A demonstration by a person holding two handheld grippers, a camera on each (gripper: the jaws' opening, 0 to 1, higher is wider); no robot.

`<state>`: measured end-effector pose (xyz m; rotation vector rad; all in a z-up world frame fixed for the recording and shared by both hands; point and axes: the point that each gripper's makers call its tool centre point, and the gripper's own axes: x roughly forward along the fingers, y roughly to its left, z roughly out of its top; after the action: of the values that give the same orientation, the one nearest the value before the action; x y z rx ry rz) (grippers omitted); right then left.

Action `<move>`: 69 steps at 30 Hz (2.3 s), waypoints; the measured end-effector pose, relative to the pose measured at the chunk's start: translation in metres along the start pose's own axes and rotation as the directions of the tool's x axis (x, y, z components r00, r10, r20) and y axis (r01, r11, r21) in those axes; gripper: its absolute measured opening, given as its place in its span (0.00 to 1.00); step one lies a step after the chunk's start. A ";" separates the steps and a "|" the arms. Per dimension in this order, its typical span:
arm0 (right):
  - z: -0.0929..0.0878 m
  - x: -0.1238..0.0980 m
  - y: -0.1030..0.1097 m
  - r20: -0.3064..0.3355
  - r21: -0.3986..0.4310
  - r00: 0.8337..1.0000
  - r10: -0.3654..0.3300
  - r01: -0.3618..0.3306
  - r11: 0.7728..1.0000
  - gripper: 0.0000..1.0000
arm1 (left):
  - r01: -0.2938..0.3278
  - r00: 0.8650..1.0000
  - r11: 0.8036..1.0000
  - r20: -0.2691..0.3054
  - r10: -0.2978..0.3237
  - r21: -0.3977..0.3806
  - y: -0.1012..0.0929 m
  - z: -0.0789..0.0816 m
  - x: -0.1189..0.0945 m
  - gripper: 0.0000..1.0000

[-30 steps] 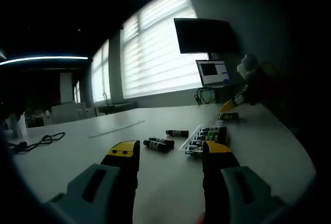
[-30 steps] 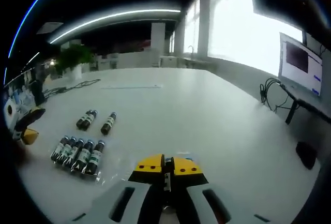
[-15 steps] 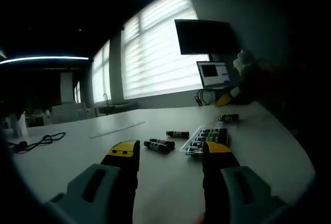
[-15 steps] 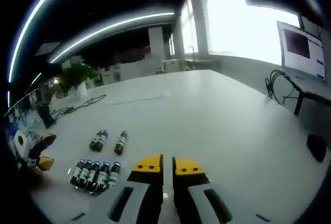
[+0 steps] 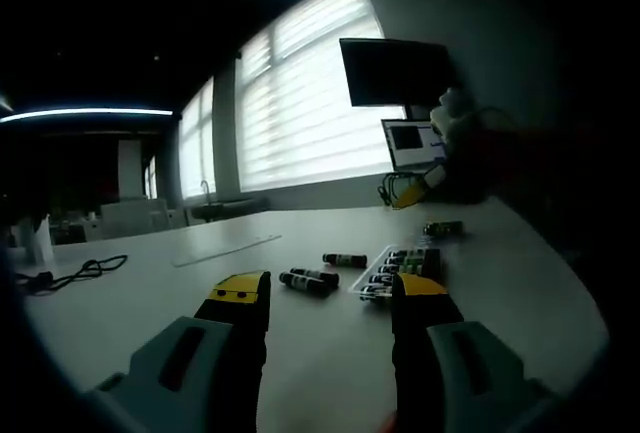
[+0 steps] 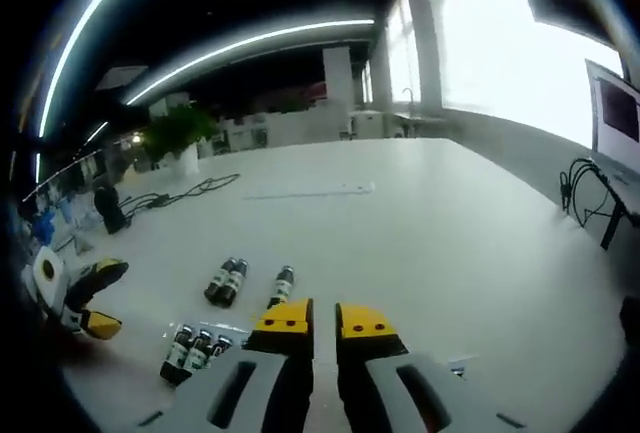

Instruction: Grip medicine bottles put into box

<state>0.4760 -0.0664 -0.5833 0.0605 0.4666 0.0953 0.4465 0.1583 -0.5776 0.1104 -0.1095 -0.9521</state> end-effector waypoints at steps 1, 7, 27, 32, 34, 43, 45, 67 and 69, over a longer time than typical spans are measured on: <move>0.001 0.003 0.004 -0.001 -0.007 1.000 0.010 -0.010 1.000 0.05 | 0.001 1.000 1.000 -0.002 -0.001 0.001 0.000 0.000 0.000 0.41; 0.001 0.013 0.011 -0.035 -0.016 0.999 0.041 -0.041 0.999 0.08 | 0.004 1.000 1.000 -0.004 -0.004 0.006 -0.001 -0.001 0.000 0.41; -0.005 0.048 0.041 -0.137 -0.036 0.984 0.112 -0.118 0.992 0.11 | 0.005 1.000 1.000 0.003 -0.005 0.001 0.000 0.000 -0.001 0.41; -0.003 0.052 0.044 -0.138 -0.033 0.984 0.112 -0.117 0.993 0.11 | 0.006 1.000 1.000 0.005 -0.006 0.000 0.000 0.000 -0.001 0.41; -0.003 0.054 0.045 -0.141 -0.036 0.984 0.112 -0.118 0.992 0.11 | 0.005 1.000 1.000 0.006 -0.005 -0.001 0.000 0.000 -0.001 0.41; -0.009 0.070 0.052 -0.174 -0.048 0.978 0.114 -0.124 0.991 0.14 | 0.004 1.000 1.000 0.011 -0.004 -0.002 0.000 0.001 -0.001 0.41; -0.015 0.075 0.051 -0.200 -0.058 0.975 0.101 -0.115 0.992 0.15 | 0.004 1.000 1.000 0.012 -0.004 -0.003 0.000 0.001 -0.001 0.41; -0.035 0.079 0.057 -0.243 -0.079 0.967 0.079 -0.101 0.992 0.14 | 0.000 1.000 1.000 0.018 0.001 -0.012 0.002 0.002 -0.001 0.41; -0.036 0.078 0.057 -0.246 -0.079 0.966 0.077 -0.099 0.992 0.12 | 0.001 1.000 1.000 0.018 0.000 -0.011 0.001 0.002 -0.001 0.41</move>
<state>0.5249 -0.0002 -0.6459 -0.0197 0.7035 0.2125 0.4467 0.1601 -0.5757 0.0920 -0.1209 -0.9541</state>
